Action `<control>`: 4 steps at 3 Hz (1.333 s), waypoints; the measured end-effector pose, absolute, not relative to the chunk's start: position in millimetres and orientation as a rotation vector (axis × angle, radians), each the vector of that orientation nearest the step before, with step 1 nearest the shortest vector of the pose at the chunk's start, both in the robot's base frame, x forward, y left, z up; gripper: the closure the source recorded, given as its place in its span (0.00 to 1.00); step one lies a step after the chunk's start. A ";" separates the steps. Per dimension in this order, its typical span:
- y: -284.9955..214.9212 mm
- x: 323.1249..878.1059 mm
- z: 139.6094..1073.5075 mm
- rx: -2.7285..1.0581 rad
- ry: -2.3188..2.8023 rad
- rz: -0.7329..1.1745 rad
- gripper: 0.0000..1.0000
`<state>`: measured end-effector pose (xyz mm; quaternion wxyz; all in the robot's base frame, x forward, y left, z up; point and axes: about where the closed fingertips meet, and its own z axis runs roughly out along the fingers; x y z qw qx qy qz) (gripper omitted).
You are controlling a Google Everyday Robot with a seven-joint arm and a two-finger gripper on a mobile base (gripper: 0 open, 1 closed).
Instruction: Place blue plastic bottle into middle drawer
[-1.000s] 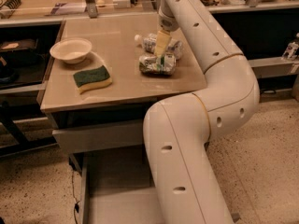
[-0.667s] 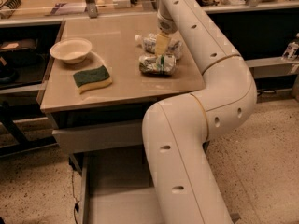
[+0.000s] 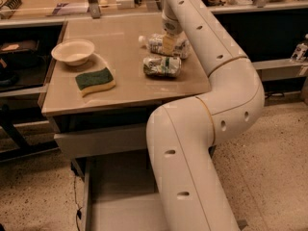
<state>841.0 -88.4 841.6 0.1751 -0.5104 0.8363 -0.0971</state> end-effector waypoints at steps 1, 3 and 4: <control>-88.4 841.0 841.6 -1.446 2.369 -0.275 0.88; -96.2 841.1 875.5 -1.407 2.321 -0.312 1.00; -109.6 833.3 898.7 -1.364 2.315 -0.317 1.00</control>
Offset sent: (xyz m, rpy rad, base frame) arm -0.0063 0.0010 0.0194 -0.0058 -0.0488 0.0035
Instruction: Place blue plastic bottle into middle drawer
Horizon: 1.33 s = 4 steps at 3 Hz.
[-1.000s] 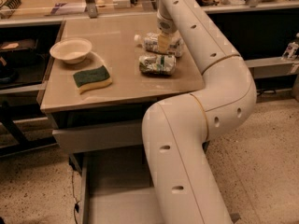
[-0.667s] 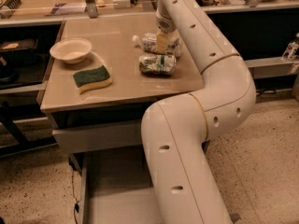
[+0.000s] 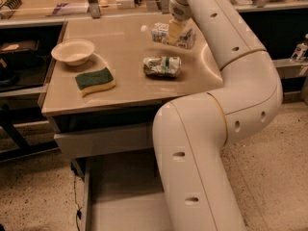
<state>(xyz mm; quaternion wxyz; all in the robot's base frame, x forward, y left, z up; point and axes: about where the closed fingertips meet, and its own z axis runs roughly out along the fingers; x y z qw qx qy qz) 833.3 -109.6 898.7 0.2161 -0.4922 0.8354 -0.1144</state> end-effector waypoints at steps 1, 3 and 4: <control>-119.4 825.1 918.8 -1.339 2.308 -0.325 1.00; -138.6 803.8 968.0 -1.306 2.274 -0.357 1.00; -149.7 791.1 986.9 -1.279 2.263 -0.345 1.00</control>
Offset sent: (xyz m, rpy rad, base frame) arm -0.0888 -0.0240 0.0554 -0.0086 -0.0726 -0.0227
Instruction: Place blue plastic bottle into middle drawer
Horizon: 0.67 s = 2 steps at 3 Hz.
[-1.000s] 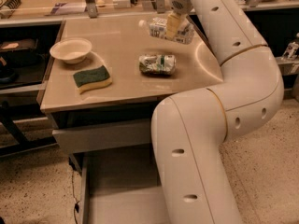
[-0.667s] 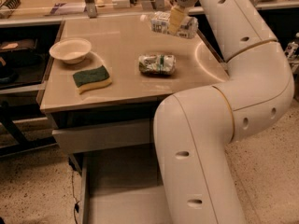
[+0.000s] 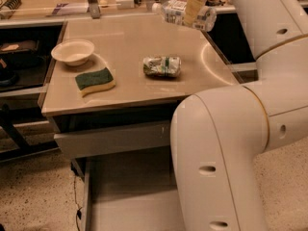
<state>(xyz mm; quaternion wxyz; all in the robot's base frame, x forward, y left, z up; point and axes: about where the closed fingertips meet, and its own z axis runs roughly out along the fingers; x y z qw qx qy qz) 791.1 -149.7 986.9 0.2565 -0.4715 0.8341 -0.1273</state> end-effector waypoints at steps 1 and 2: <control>-161.1 772.2 978.0 -1.270 2.292 -0.291 1.00; -162.9 769.3 980.1 -1.273 2.288 -0.291 1.00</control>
Offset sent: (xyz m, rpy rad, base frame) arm -0.0131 -0.0118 0.0051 0.0339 0.0011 -0.0103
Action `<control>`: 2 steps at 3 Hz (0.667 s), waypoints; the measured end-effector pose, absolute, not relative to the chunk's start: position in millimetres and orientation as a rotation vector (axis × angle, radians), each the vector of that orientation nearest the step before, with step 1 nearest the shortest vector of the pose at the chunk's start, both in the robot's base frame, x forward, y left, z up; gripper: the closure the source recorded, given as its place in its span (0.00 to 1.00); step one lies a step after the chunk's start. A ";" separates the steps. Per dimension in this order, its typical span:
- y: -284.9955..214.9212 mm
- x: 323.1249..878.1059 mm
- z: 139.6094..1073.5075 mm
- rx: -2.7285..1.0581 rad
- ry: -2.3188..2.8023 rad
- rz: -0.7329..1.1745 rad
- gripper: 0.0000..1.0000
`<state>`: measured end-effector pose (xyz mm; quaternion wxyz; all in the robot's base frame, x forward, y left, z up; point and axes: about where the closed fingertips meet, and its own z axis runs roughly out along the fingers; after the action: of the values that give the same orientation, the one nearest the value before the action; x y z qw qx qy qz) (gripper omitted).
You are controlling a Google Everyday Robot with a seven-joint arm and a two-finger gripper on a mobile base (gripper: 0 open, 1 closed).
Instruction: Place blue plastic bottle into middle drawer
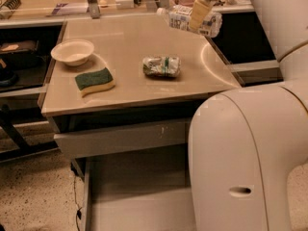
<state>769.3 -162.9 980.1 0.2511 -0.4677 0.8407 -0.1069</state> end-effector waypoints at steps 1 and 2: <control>-176.6 747.3 990.1 -1.256 2.306 -0.283 1.00; -193.6 713.2 999.1 -1.212 2.338 -0.290 1.00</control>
Offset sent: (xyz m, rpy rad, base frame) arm -0.1317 -0.0468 0.0113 0.0080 0.0321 -0.1133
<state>713.2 -193.6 999.1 0.2434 -0.4437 0.8559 -0.1062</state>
